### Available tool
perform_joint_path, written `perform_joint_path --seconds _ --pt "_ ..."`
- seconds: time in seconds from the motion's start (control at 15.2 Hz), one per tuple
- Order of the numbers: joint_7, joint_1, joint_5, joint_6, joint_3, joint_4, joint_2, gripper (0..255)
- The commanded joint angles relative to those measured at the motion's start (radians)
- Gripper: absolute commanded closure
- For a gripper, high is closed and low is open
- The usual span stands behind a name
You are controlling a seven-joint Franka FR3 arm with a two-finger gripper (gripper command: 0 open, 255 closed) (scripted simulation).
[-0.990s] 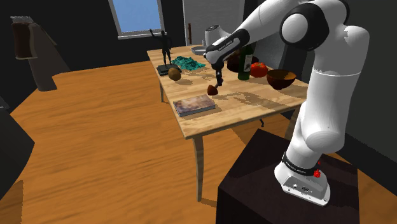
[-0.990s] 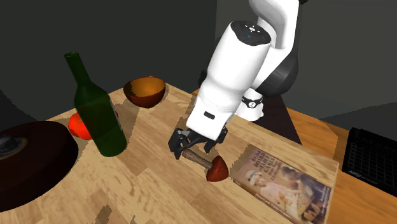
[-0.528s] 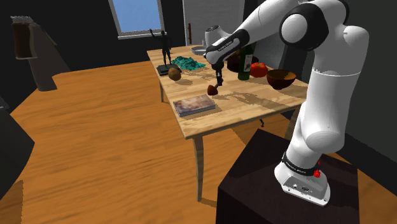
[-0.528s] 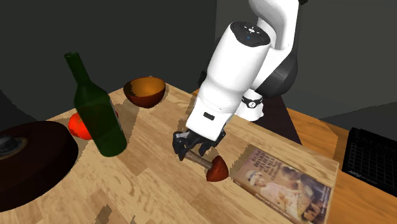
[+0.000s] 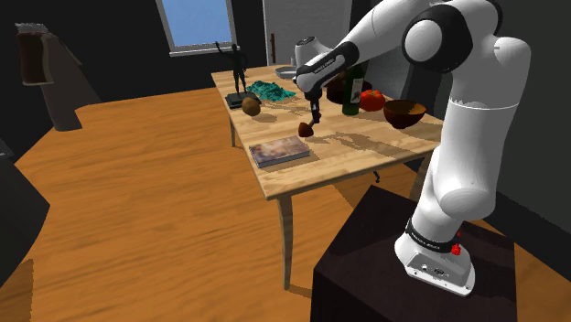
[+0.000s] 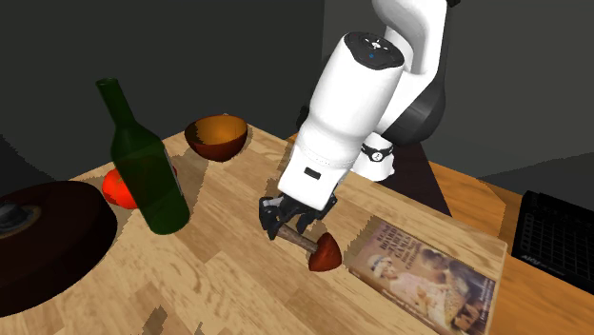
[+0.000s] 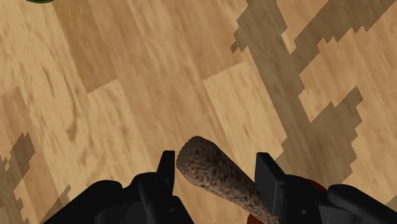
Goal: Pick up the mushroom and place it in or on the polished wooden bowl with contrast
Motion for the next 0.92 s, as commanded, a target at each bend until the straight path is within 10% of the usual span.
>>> perform_joint_path --seconds 0.0,0.86 --pt "0.000 0.000 0.001 0.001 0.000 0.000 0.001 255" --pt "-0.025 0.012 -0.011 -0.163 0.003 0.112 -0.060 255"
